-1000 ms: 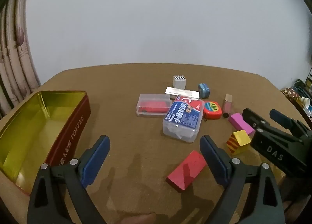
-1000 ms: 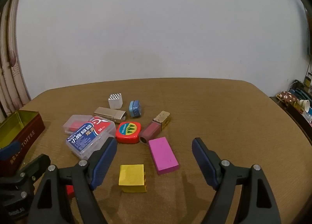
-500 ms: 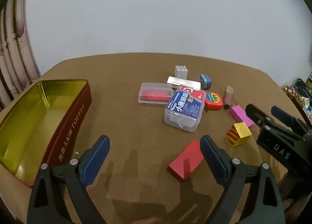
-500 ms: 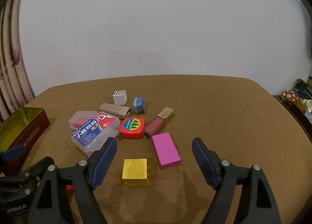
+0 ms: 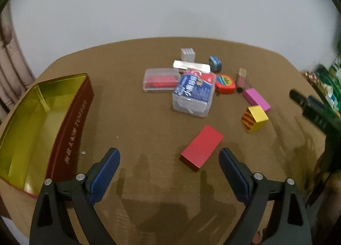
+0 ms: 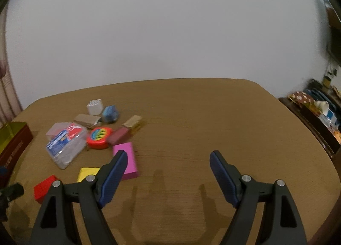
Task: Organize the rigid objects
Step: 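Move the left gripper toward the red block on the table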
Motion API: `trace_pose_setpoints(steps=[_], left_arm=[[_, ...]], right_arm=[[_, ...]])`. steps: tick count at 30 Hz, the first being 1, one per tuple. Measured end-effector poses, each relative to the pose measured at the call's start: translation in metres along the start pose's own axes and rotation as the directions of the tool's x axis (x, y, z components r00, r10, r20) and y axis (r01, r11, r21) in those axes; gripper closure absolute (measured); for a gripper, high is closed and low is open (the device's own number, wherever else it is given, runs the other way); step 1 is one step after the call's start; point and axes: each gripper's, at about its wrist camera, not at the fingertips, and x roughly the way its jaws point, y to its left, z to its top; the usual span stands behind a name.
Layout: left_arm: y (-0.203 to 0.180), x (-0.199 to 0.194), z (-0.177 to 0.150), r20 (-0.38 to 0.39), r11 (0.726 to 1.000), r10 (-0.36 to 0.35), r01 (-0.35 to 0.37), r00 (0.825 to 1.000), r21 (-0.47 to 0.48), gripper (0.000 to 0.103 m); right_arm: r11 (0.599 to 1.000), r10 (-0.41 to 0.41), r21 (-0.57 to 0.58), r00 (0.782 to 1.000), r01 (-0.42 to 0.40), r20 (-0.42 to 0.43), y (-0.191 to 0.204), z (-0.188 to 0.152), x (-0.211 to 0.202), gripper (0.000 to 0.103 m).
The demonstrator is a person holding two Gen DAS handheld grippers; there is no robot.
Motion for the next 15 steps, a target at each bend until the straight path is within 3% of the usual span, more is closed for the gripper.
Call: trace_pose_setpoints(steps=[4,9,15], left_arm=[[-0.015,0.013,0.005,-0.049,0.995,-0.065,0.069,0.997,0.078,0.011],[-0.03,0.033,0.013,-0.096,0.974,-0.11,0.127,0.989,0.187,0.011],[-0.039,0.049,0.018,-0.136,0.952,-0.13,0.162,0.982,0.258,0.011]], right_arm=[[0.998,-0.047,0.039,0.999,0.046,0.01,-0.023,0.003,0.005,0.021],[0.991,-0.007,0.132,1.0,0.01,-0.022,-0.043,-0.001,0.014,0.021],[0.997,-0.002,0.076,1.0,0.003,-0.016,-0.031,-0.004,0.014,0.021]])
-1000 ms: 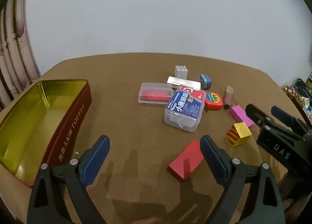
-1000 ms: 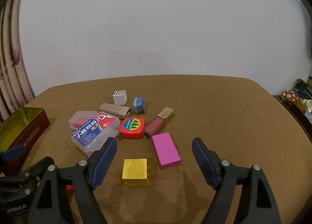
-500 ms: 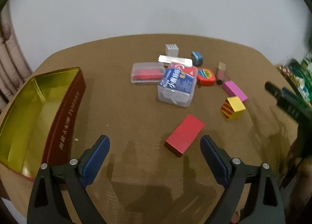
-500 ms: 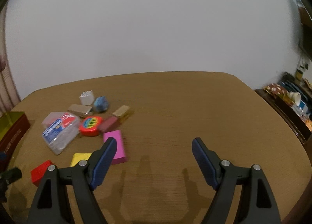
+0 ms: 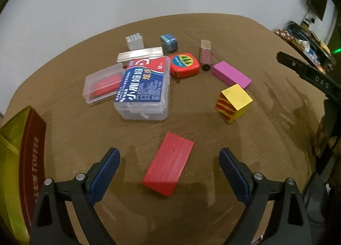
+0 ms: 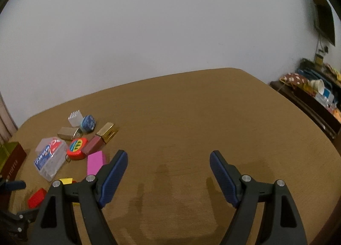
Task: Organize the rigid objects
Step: 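Move the left gripper toward the red block on the table, then close the left gripper on the red block and lift it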
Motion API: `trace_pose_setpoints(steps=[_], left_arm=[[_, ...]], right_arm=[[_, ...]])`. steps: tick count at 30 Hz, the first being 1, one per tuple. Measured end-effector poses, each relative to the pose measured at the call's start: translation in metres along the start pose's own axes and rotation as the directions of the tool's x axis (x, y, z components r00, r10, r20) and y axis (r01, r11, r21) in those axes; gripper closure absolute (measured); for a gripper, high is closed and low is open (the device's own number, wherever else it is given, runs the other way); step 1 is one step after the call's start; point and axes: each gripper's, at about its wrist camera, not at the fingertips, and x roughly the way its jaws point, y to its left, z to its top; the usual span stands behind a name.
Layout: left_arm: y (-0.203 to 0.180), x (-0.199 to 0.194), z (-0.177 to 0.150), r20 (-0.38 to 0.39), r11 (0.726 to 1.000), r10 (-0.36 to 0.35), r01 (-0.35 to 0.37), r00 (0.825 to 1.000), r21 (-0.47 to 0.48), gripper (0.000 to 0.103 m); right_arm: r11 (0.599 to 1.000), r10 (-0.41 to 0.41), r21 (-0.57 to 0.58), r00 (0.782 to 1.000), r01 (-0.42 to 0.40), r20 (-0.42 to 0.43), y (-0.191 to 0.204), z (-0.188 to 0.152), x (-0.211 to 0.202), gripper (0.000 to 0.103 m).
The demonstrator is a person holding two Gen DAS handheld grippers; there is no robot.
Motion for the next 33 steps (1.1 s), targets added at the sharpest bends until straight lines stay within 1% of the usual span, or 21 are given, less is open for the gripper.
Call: trace_pose_setpoints(steps=[2,3,4,5,6,10,11,12,13,14,15,16,19,21,23,26,29,32,33], left_arm=[[0.001,0.004,0.001,-0.011,1.0,0.005,-0.005,1.0,0.005,0.013],[0.002,0.006,0.001,-0.011,1.0,0.008,-0.008,1.0,0.009,0.019],[0.003,0.008,0.002,-0.015,1.0,0.007,-0.007,1.0,0.015,0.022],[0.004,0.011,0.002,-0.024,1.0,0.005,-0.005,1.0,0.017,0.028],[0.005,0.014,0.002,-0.041,1.0,0.0,0.001,0.999,0.015,0.031],[0.009,0.016,0.001,-0.033,1.0,-0.024,0.024,0.999,0.013,0.034],[0.01,0.016,0.0,-0.032,0.999,-0.035,0.035,0.999,0.01,0.038],[0.011,0.016,-0.001,-0.028,0.999,-0.049,0.049,0.998,0.006,0.045],[0.013,0.014,-0.003,-0.022,0.998,-0.059,0.059,0.998,0.004,0.049],[0.013,0.012,-0.005,-0.016,0.998,-0.063,0.063,0.998,0.008,0.06],[0.014,0.01,-0.008,-0.013,0.998,-0.065,0.065,0.998,0.01,0.073],[0.015,0.009,-0.009,-0.013,0.997,-0.071,0.072,0.997,0.011,0.077],[0.014,0.005,-0.013,-0.005,0.997,-0.072,0.072,0.997,-0.026,0.077],[0.013,0.002,-0.016,0.004,0.997,-0.057,0.057,0.998,-0.049,0.077],[0.014,-0.001,-0.019,0.006,0.995,-0.043,0.044,0.999,-0.09,0.077],[0.024,-0.015,-0.025,0.017,0.984,-0.027,0.029,0.999,-0.176,0.077],[0.042,-0.047,-0.024,0.046,0.964,-0.021,0.032,0.999,-0.264,0.077],[0.075,-0.091,-0.017,0.074,0.94,0.034,-0.007,0.997,-0.341,0.077],[0.086,-0.1,-0.015,0.075,0.932,0.049,-0.019,0.996,-0.362,0.077]], right_arm=[[1.0,0.002,-0.027,1.0,-0.002,-0.004,0.004,0.0,0.001,0.021],[0.999,0.003,-0.032,1.0,-0.003,-0.006,0.005,-0.001,0.001,0.021],[1.0,0.006,-0.031,1.0,-0.007,-0.007,0.005,0.0,0.002,0.021],[1.0,0.009,-0.029,1.0,-0.009,-0.01,0.005,0.0,0.002,0.021],[1.0,0.011,-0.025,1.0,-0.011,-0.012,0.004,0.0,0.003,0.021],[1.0,0.024,-0.013,0.999,-0.024,-0.028,0.001,0.001,0.006,0.021],[1.0,0.024,-0.012,0.999,-0.024,-0.03,0.001,0.001,0.007,0.021],[1.0,0.024,-0.013,0.999,-0.024,-0.032,0.002,0.001,0.007,0.021],[1.0,0.026,-0.014,0.999,-0.027,-0.033,0.001,0.001,0.008,0.021],[1.0,0.027,-0.014,0.999,-0.027,-0.034,0.002,0.001,0.008,0.021],[1.0,0.027,-0.014,0.999,-0.027,-0.035,0.001,0.001,0.008,0.021],[1.0,0.026,-0.014,0.999,-0.027,-0.036,0.002,0.001,0.008,0.021],[0.999,0.03,-0.012,0.999,-0.03,-0.041,0.001,0.0,0.009,0.021],[0.999,0.03,-0.008,0.999,-0.031,-0.041,0.001,0.0,0.009,0.021],[0.999,0.035,-0.005,0.998,-0.035,-0.045,-0.001,0.001,0.009,0.021],[0.999,0.041,0.002,0.998,-0.041,-0.048,-0.002,0.001,0.01,0.021],[0.999,0.046,0.008,0.998,-0.046,-0.051,-0.003,0.0,0.01,0.021],[0.999,0.046,0.004,0.998,-0.046,-0.053,-0.002,0.0,0.01,0.021],[0.999,0.047,0.0,0.997,-0.047,-0.054,-0.002,0.0,0.009,0.021]])
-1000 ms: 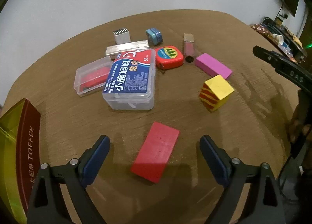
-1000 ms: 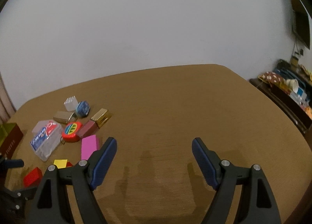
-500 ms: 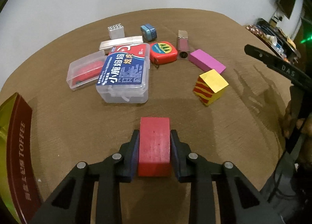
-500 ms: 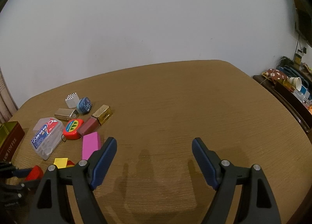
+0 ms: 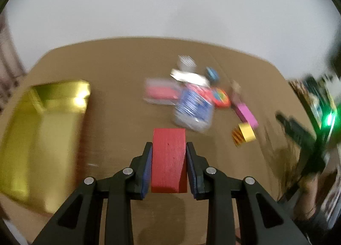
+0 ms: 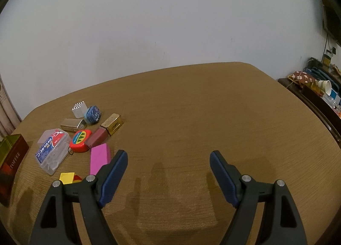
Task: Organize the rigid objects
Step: 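Close the left gripper on the red block and lift it, then lower the red block into the gold tin and open the left gripper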
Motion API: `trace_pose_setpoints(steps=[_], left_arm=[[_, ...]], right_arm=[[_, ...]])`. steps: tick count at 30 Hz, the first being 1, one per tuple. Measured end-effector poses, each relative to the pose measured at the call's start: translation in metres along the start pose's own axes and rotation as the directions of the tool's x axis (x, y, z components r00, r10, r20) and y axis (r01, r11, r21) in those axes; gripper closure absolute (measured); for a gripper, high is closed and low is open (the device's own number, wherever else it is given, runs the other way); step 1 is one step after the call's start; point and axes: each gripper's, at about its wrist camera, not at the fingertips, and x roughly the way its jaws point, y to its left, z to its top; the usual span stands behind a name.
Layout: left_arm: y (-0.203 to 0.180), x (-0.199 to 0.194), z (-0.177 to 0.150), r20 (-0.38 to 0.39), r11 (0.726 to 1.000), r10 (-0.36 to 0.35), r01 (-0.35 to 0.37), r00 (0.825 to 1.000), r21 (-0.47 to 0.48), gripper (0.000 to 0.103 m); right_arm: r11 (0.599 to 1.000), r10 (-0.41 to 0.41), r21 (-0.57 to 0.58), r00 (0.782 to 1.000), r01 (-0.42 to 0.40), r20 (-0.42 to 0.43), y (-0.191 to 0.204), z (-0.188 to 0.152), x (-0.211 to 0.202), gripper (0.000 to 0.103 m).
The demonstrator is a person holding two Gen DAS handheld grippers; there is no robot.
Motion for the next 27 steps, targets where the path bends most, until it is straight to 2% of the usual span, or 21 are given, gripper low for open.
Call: trace_pose_setpoints(steps=[4,7,9,10,13,14,16,18,19,24,27], left_arm=[[0.072,-0.013,0.031,-0.045,0.985,0.102,-0.108,0.994,-0.134,0.077],[0.127,0.004,0.043,-0.115,0.957,0.181,-0.202,0.977,-0.209,0.077],[0.151,0.02,0.045,-0.176,0.943,0.16,-0.203,0.971,-0.263,0.077],[0.166,0.029,0.045,-0.202,0.926,0.173,-0.229,0.964,-0.301,0.077],[0.188,0.05,0.045,-0.26,0.913,0.163,-0.245,0.952,-0.325,0.076],[0.192,0.053,0.046,-0.275,0.905,0.167,-0.258,0.947,-0.339,0.076],[0.194,0.057,0.048,-0.267,0.907,0.17,-0.257,0.949,-0.335,0.069],[0.198,0.059,0.051,-0.264,0.904,0.193,-0.276,0.945,-0.328,0.046],[0.199,0.057,0.052,-0.248,0.902,0.207,-0.283,0.946,-0.326,0.043],[0.197,0.038,0.052,-0.185,0.906,0.181,-0.237,0.966,-0.351,0.039],[0.165,0.023,0.054,-0.139,0.932,0.163,-0.199,0.977,-0.302,0.032]], right_arm=[[1.0,-0.002,-0.012,1.0,0.002,-0.003,0.003,0.0,0.001,0.021],[1.0,-0.002,-0.018,1.0,0.002,-0.003,0.004,-0.001,0.0,0.021],[1.0,-0.004,-0.031,1.0,0.003,-0.01,0.006,-0.001,0.0,0.021],[0.999,-0.005,-0.04,1.0,0.005,-0.013,0.008,-0.001,0.001,0.021],[0.998,-0.01,-0.066,1.0,0.008,-0.022,0.012,-0.001,0.002,0.021],[0.997,-0.009,-0.073,1.0,0.007,-0.026,0.014,-0.002,0.003,0.021],[0.997,-0.008,-0.08,0.999,0.005,-0.036,0.016,-0.002,0.005,0.021],[0.996,-0.01,-0.085,0.999,0.006,-0.045,0.017,-0.002,0.007,0.021],[0.996,-0.011,-0.089,0.999,0.006,-0.048,0.017,-0.002,0.008,0.021],[0.995,-0.014,-0.102,0.998,0.007,-0.064,0.02,-0.002,0.012,0.021],[0.995,-0.012,-0.099,0.998,0.006,-0.065,0.019,-0.002,0.013,0.021]])
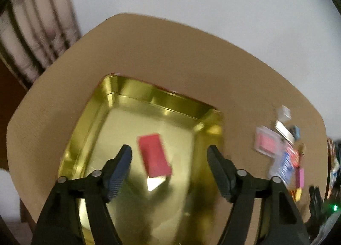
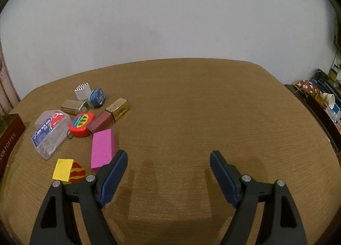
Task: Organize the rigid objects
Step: 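Lower the red block into the gold tin and open the left gripper, then move the right gripper toward the yellow block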
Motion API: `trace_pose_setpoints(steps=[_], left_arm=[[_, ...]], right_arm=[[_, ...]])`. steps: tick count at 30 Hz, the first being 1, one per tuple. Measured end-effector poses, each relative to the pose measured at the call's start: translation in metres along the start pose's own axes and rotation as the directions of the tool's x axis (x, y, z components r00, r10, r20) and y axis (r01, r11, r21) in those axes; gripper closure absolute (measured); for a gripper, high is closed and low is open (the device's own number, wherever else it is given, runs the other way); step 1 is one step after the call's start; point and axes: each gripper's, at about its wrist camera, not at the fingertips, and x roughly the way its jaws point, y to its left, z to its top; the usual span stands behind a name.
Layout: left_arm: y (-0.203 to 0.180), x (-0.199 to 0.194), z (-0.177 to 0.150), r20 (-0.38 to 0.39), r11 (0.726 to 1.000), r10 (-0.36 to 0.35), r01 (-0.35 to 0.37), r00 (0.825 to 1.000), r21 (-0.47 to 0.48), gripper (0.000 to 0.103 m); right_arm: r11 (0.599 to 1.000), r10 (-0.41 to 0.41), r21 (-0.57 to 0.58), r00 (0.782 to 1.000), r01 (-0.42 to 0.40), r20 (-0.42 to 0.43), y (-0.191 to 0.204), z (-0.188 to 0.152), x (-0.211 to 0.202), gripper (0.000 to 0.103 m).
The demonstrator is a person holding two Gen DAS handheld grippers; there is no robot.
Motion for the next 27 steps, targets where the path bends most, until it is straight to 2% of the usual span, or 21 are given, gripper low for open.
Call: trace_pose_setpoints(steps=[4,6,10,12,14,16,20,24,27], left_arm=[[-0.057,-0.017,-0.024,0.011,0.991,-0.061,0.059,0.998,0.124,0.029],[-0.081,-0.021,-0.035,0.012,0.983,-0.094,0.091,0.995,0.162,0.024],[-0.128,-0.013,-0.053,0.006,0.963,-0.128,0.123,0.992,0.242,0.024],[-0.153,0.003,-0.058,-0.041,0.946,-0.157,0.162,0.987,0.282,0.024],[-0.17,0.014,-0.06,-0.058,0.936,-0.166,0.176,0.984,0.304,0.025],[-0.188,0.019,-0.062,-0.064,0.923,-0.178,0.189,0.982,0.334,0.025],[-0.202,0.028,-0.062,-0.067,0.921,-0.17,0.182,0.983,0.344,0.025],[-0.201,0.029,-0.062,-0.05,0.926,-0.137,0.145,0.989,0.349,0.025],[-0.195,0.032,-0.062,-0.067,0.933,-0.151,0.165,0.986,0.319,0.025]], right_arm=[[1.0,0.014,0.005,1.0,-0.014,0.012,-0.001,0.0,-0.002,0.021],[0.999,0.045,0.003,0.999,-0.045,0.018,-0.003,0.001,-0.004,0.021],[0.998,0.061,0.011,0.998,-0.061,-0.014,-0.01,0.003,-0.001,0.021],[0.998,0.058,0.011,0.998,-0.058,-0.025,-0.016,0.005,0.001,0.021],[0.999,0.038,0.012,0.999,-0.038,-0.034,-0.021,0.004,0.004,0.021],[0.997,0.068,0.037,0.997,-0.067,-0.046,-0.026,0.003,0.006,0.021],[0.994,0.112,0.015,0.993,-0.112,-0.037,-0.024,0.002,0.002,0.021],[0.971,0.235,-0.03,0.969,-0.238,-0.074,-0.014,0.007,-0.001,0.021],[0.934,0.348,-0.04,0.931,-0.354,-0.108,-0.001,0.012,-0.011,0.021]])
